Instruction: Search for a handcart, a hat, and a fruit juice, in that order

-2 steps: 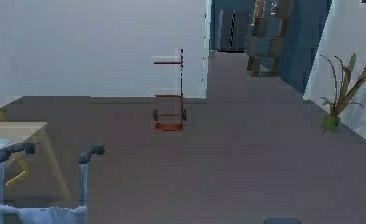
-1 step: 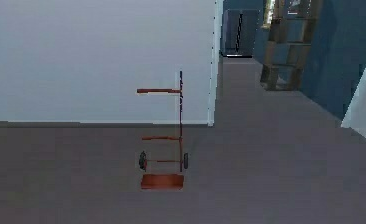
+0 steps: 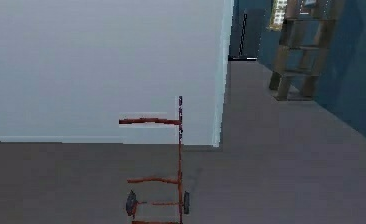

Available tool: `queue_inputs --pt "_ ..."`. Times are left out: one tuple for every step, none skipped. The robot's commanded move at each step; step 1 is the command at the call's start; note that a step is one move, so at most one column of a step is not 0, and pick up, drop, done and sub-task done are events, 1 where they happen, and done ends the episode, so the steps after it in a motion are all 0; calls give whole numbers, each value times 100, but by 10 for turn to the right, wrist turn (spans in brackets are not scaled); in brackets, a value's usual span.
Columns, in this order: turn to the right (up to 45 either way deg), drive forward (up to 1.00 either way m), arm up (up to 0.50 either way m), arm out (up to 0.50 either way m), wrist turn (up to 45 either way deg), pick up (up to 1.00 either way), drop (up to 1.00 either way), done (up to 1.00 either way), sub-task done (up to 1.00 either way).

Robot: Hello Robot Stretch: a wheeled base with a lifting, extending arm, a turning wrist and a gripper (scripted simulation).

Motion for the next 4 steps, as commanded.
queue_inputs --pt "-90 0 0 0 0 0 0 0 0" --pt "0 0 0 0 0 0 0 0 100" --pt "-450 0 0 0 0 0 0 0 0" --pt "-450 0 0 0 0 0 0 0 0"
